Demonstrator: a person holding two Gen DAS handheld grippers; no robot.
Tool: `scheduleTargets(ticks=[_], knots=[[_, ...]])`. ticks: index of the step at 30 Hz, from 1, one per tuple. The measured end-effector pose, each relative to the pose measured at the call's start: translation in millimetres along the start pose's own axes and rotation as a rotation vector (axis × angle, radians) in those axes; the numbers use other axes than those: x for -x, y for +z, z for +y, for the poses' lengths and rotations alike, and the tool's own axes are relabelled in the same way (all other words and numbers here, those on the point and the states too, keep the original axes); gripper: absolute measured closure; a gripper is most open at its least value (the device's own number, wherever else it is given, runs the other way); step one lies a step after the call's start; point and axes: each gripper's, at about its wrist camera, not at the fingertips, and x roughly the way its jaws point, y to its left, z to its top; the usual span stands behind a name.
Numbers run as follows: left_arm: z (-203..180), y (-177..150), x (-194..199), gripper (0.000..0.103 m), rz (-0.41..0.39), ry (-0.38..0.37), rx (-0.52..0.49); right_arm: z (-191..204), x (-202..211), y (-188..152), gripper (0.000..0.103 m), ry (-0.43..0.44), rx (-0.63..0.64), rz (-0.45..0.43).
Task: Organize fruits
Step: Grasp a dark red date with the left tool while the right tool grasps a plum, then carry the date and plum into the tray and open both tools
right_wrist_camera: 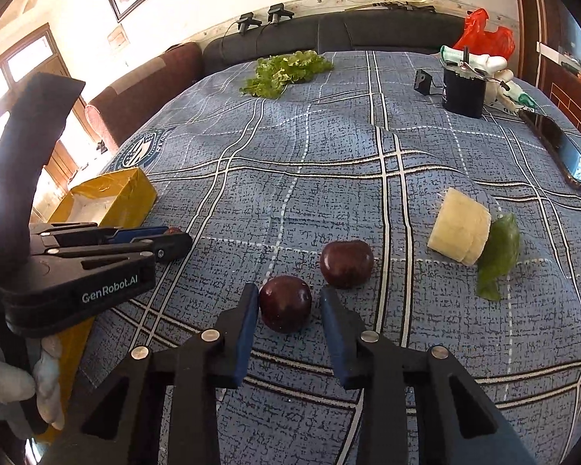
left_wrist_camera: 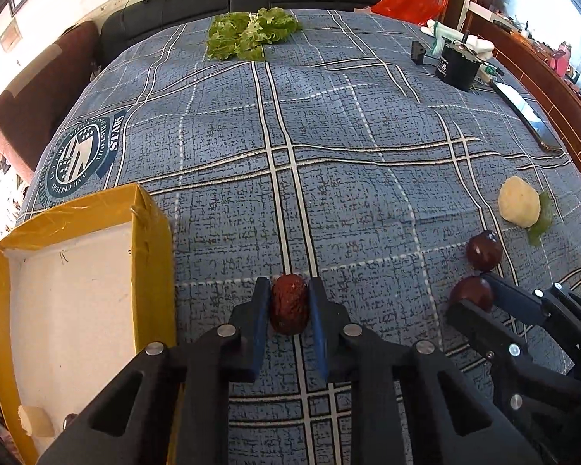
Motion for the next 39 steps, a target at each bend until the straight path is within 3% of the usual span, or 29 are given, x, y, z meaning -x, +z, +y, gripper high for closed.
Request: scheduleTargets(ticks=[7,17,29,39], knots=[[-3.6,-8.9,11.4,0.084,-0.021,0.005,0.0,2.0,3.1,-1.4,0.073,-0.002,0.008,-0.014],[2.8,-30.0,40.7,0.084,-0.066,-0.06,0.048,4.3,18.5,-9.3,0.073,0.007,0.003,-0.011],[4.8,-70.3,99.4,0.084,-0.189,-0.081,0.086,6.4,70.7,-33.1,0.073,0.008,0.014,-0.064],[2.6,-114.8,156.5,0.084,-0.311,-0.073,0.128,29.5,108.7,-51.8,0.073,0.063,0.007,-0.121]])
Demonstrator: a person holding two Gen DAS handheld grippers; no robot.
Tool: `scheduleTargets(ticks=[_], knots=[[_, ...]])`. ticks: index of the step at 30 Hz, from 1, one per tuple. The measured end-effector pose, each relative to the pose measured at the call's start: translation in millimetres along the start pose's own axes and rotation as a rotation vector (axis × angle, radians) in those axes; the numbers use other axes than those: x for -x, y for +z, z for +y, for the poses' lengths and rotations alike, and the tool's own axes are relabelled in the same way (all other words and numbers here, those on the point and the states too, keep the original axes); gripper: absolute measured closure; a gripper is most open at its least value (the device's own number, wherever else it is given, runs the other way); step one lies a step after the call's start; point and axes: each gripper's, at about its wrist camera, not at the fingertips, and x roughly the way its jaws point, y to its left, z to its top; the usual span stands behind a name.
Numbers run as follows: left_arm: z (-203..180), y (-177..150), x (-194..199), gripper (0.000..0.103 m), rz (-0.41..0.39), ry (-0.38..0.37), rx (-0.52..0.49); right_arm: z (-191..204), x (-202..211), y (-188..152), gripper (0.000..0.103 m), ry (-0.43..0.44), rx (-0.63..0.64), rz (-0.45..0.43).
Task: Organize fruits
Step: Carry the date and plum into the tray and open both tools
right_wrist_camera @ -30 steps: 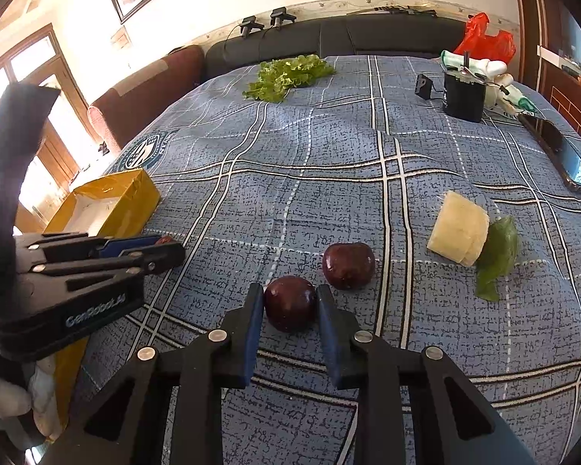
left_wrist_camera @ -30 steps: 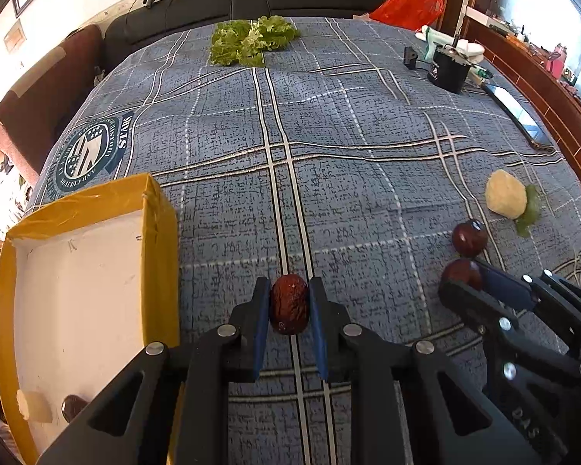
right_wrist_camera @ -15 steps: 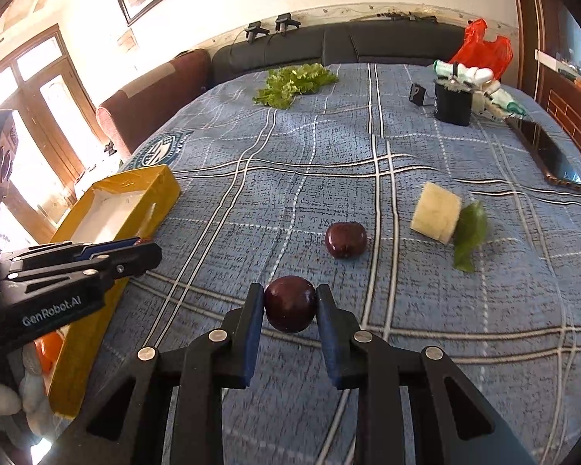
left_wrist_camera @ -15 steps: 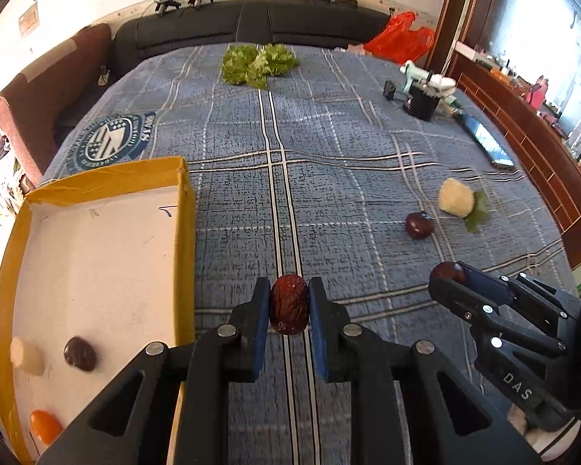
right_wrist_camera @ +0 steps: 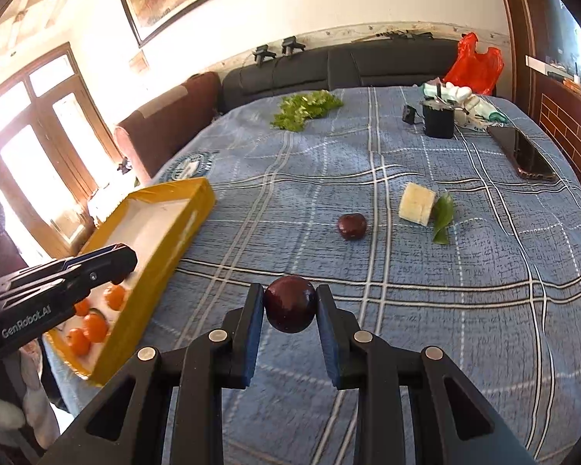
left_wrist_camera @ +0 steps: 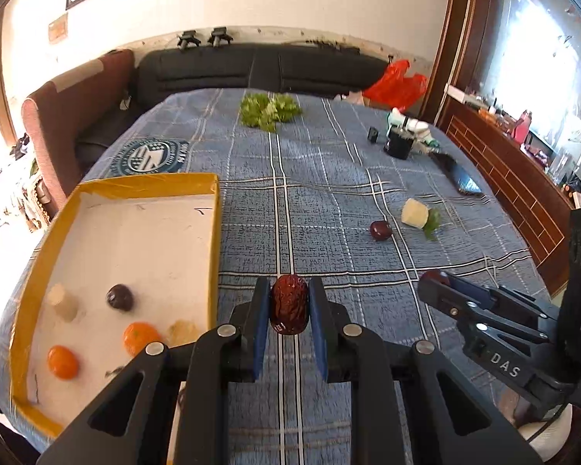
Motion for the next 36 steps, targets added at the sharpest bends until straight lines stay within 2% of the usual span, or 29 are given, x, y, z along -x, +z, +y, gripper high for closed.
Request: scheduleTargets(ticks=[13,26,36], knots=[[26.7,-35.9,46.5,0.084,-0.065,0.082,0.041,55.4,15.6,-18.9,0.073,0.075,0.06,-0.002],[55.3,-52.5,54.7,0.084,-0.098,0.2,0.064,110.0,7.2,-25.3,0.073,0.149,0.144,0.032],[71.5,-54.9,51.8,0.084,-0.096,0.228,0.086,132.7,0.0,-27.2,0.072,0.179,0.17,0.048]])
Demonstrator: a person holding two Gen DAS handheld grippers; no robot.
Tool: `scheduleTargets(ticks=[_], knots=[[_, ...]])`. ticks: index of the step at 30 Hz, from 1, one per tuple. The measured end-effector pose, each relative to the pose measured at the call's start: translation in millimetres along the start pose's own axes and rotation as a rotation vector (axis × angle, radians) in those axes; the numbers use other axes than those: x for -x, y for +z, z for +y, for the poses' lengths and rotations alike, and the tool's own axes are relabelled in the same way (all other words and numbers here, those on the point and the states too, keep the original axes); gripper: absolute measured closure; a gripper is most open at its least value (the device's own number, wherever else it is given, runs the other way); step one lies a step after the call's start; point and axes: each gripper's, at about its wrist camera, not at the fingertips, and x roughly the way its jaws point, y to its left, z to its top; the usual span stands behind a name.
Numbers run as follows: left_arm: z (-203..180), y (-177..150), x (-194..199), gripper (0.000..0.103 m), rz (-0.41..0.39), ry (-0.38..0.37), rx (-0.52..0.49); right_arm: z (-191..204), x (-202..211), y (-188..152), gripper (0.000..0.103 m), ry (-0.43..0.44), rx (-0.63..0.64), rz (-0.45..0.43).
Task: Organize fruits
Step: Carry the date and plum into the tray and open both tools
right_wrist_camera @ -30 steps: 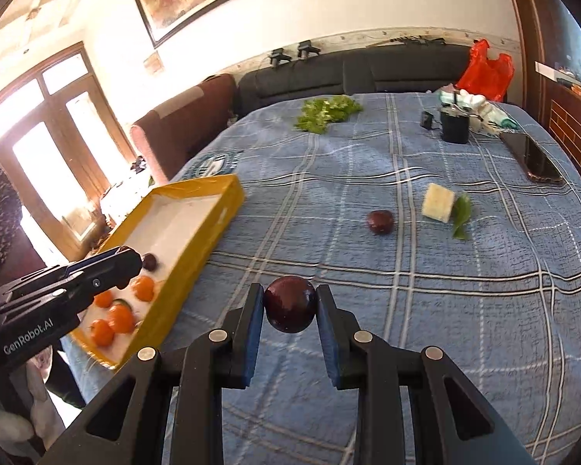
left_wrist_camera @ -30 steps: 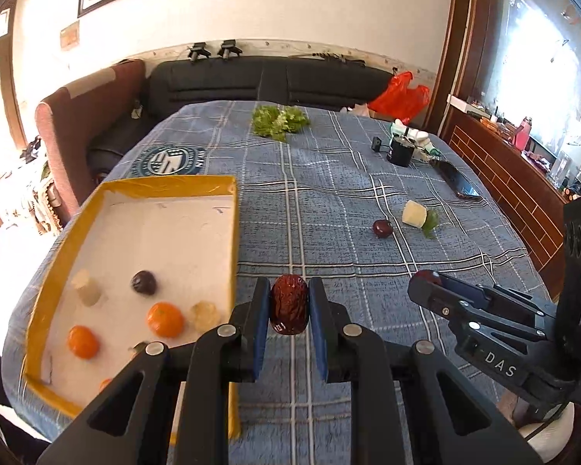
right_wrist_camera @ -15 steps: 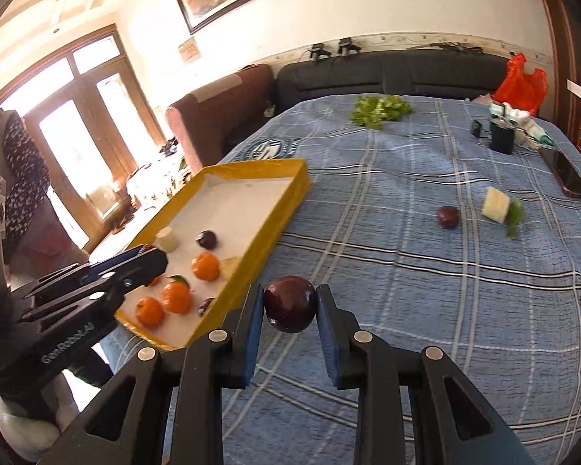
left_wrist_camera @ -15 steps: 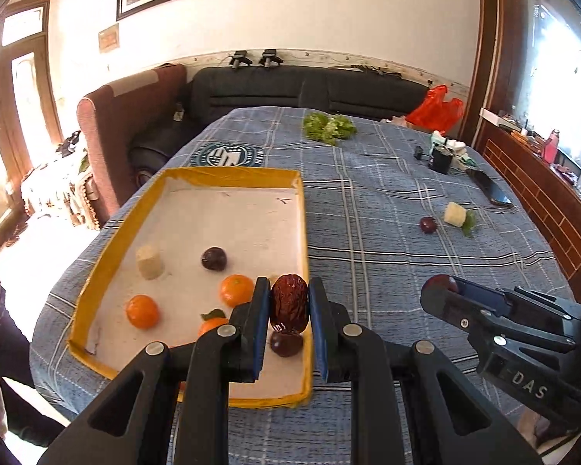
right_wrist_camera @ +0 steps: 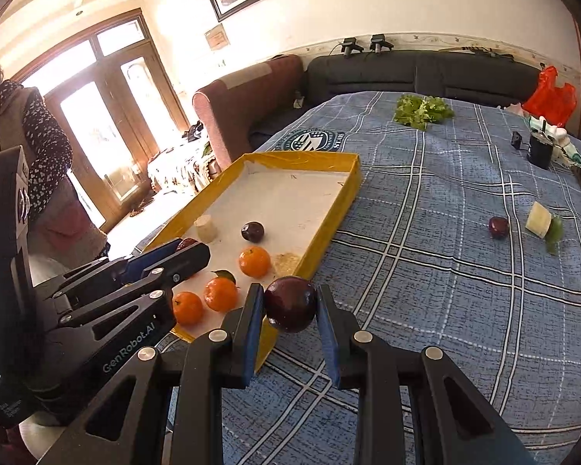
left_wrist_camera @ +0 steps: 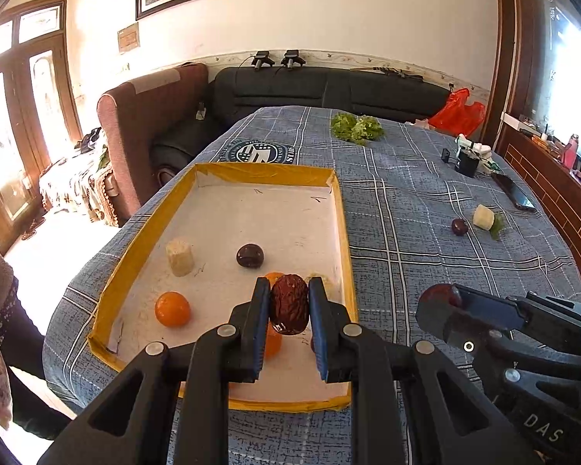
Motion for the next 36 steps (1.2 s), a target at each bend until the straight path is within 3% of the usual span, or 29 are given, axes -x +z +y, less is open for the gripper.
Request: scheduleTargets(ticks=[10,19,36], knots=[[19.6,2.2,-7.4,0.084,0.009,0.023,0.036,3.5,-5.7,4.2,0.072,0.011,-0.01,0.011],[72.8,4.8,-14.0,0.084,0.018,0.13,0.133,11.2,-17.9,13.2,0.072,0.047,-0.001,0.027],[103.7,-9.2,-59.5,0.083,0.108,0.152,0.163,47.2,-93.9,26.1,0.072,0.092,0.07,0.143]])
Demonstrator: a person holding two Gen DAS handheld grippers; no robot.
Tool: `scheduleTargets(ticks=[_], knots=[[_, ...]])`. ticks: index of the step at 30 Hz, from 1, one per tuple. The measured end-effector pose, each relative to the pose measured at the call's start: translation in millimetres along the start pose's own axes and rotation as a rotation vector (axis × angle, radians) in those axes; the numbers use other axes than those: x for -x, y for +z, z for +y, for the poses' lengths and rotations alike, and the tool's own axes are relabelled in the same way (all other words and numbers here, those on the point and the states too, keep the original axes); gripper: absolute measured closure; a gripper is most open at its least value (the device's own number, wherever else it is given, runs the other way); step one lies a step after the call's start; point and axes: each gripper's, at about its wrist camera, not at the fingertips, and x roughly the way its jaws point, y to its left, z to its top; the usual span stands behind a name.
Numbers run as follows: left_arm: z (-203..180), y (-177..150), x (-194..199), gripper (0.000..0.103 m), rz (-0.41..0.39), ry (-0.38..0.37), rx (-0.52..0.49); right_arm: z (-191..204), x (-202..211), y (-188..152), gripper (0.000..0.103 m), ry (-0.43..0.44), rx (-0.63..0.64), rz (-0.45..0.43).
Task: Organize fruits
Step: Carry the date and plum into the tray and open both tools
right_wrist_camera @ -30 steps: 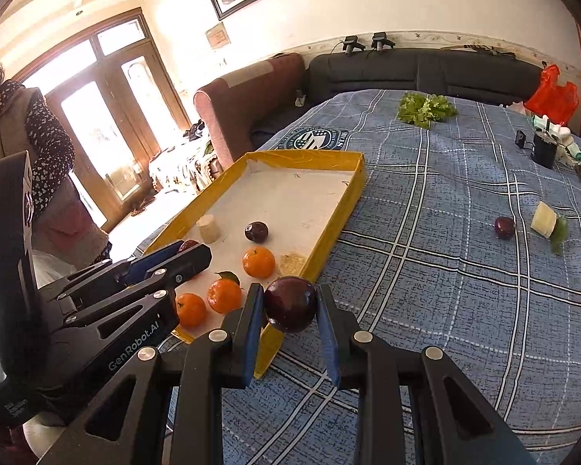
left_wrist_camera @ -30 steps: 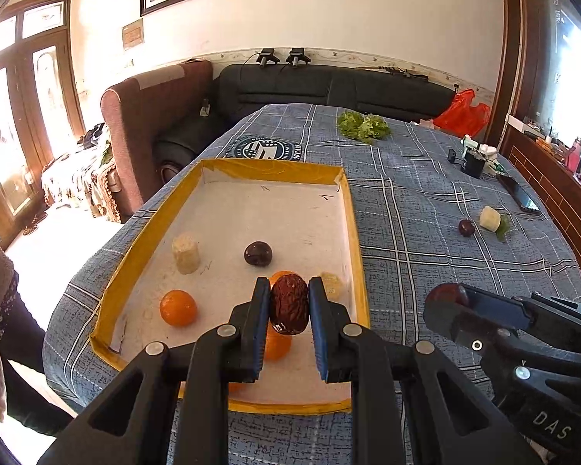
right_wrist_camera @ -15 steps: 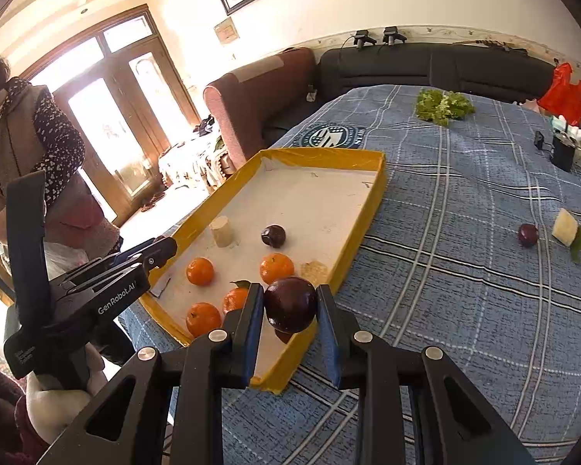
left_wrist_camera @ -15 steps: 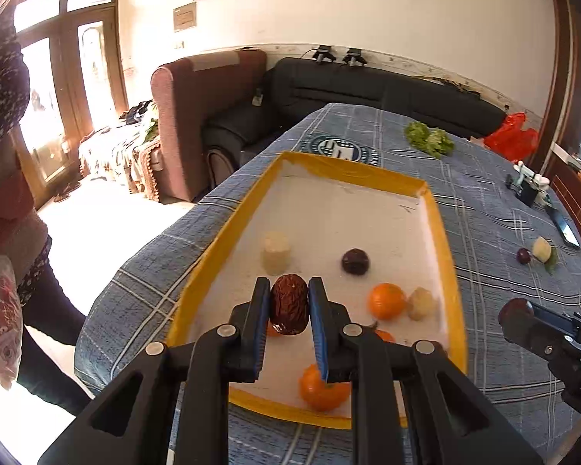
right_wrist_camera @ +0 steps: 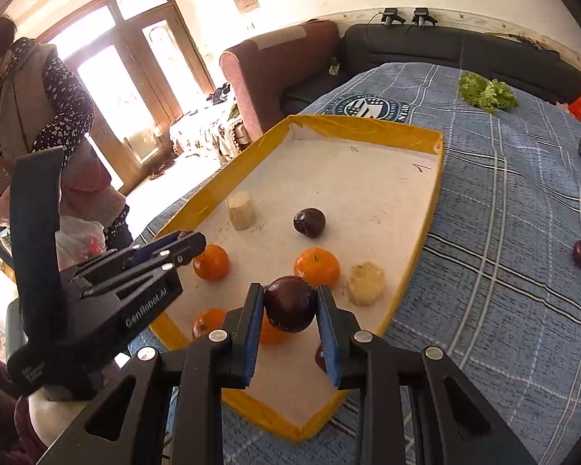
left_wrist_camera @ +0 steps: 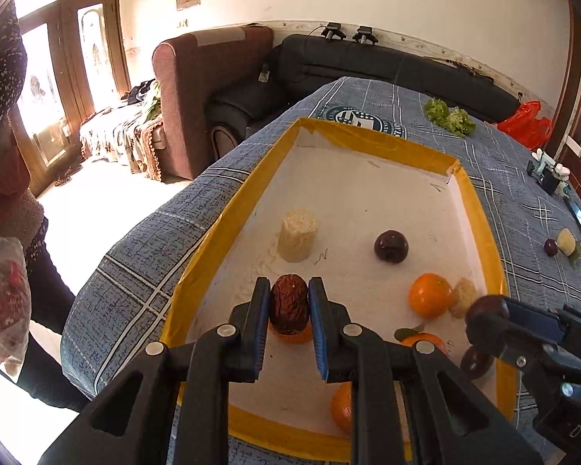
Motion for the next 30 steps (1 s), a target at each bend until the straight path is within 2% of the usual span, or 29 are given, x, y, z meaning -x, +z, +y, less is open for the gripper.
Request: scheduleTargets(ticks=[10,19,20,21,23,26,30], knots=[[9.4,6.2,-11.4,0.083,0.012,0.01,0.017,-0.5,-45.7,23.1,0.072,0.062,-0.035,0.051],[11.2,7.0,-12.1,0.082,0.009,0.006,0.032,8.9,-53.4,19.8,0.072,0.054,-0.006,0.064],[11.5,6.9,-11.9,0.077,0.009,0.005,0.034,9.9,-53.6,18.9,0.071,0.053,-0.005,0.065],[11.5,6.9,-11.5,0.067,0.009,0.003,0.036,10.9,-53.0,18.1,0.071,0.053,-0.004,0.064],[12.2,6.5,-8.9,0.058,0.004,0.005,0.036,11.8,-52.5,18.4,0.072,0.055,-0.003,0.061],[13.2,6.8,-4.4,0.054,-0.009,0.01,0.043,12.3,-47.6,18.7,0.071,0.056,-0.003,0.048],[15.4,7.5,0.9,0.043,-0.021,0.02,0.057,9.0,-42.6,19.3,0.066,0.057,-0.018,0.04]])
